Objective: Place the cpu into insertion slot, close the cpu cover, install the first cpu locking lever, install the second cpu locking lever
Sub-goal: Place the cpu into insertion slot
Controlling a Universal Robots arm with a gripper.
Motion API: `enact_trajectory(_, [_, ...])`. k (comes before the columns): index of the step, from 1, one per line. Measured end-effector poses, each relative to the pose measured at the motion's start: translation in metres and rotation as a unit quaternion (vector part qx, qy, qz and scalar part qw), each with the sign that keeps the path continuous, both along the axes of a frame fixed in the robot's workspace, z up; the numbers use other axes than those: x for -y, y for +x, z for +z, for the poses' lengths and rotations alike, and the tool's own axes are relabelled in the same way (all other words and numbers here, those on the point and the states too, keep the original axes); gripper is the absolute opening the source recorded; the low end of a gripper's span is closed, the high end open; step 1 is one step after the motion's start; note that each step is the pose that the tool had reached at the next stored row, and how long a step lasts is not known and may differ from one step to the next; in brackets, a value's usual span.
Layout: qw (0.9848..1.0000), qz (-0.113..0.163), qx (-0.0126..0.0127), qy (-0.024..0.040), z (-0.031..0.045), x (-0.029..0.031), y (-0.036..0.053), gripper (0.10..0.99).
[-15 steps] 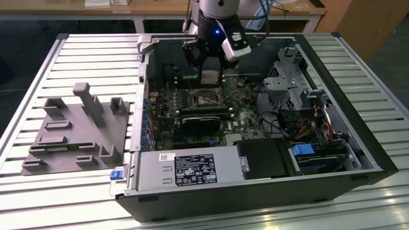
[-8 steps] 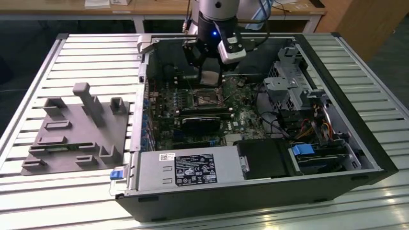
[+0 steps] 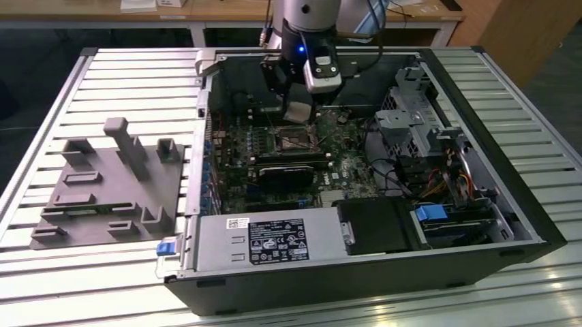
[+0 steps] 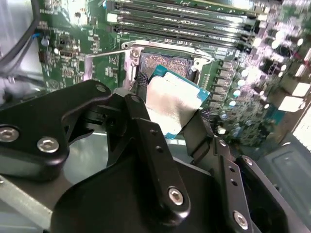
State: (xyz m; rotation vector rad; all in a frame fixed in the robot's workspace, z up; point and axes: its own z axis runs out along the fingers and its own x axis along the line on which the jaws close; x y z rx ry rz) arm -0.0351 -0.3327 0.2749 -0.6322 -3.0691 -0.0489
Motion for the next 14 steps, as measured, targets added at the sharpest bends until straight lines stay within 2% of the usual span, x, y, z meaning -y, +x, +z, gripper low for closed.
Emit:
enact_trajectory(4, [0.9994,-0.036,0.0,0.0,-0.0016,0.0,0.0,0.541])
enact_trajectory(7, [0.998,-0.063,0.0,0.0,-0.0029,0.0,0.0,0.541])
enact_trajectory(11, [0.995,-0.1,0.0,0.0,-0.0046,0.0,0.0,0.541])
enact_trajectory(14, [0.992,-0.126,0.0,0.0,-0.0058,0.0,0.0,0.541])
